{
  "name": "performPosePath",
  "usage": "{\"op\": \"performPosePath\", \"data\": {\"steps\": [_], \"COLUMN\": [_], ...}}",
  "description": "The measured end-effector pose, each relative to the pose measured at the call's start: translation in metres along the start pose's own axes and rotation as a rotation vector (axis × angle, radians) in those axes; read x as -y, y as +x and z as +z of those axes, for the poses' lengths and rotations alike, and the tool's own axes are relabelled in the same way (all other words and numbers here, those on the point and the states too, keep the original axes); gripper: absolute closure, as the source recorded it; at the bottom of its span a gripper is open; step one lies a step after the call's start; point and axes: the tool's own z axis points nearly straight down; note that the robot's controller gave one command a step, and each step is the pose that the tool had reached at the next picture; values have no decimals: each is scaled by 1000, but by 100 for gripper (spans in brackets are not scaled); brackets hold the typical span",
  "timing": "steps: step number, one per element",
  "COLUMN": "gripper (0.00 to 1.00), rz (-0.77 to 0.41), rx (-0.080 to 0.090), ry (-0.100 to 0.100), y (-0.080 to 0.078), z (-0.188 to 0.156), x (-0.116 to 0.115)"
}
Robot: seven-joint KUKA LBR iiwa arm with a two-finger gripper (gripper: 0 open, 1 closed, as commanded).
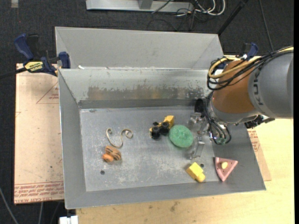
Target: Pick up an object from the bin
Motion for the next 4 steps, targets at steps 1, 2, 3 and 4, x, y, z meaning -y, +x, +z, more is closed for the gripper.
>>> {"op": "performPosePath", "data": {"steps": [1,2,3,4], "gripper": [0,0,100,100], "rz": [-1,66,156,156], "rx": [8,3,5,5], "ry": [0,0,0,0], "y": [10,16,24,24], "z": [-1,1,1,1], "x": [-2,-9,-28,-28]}}
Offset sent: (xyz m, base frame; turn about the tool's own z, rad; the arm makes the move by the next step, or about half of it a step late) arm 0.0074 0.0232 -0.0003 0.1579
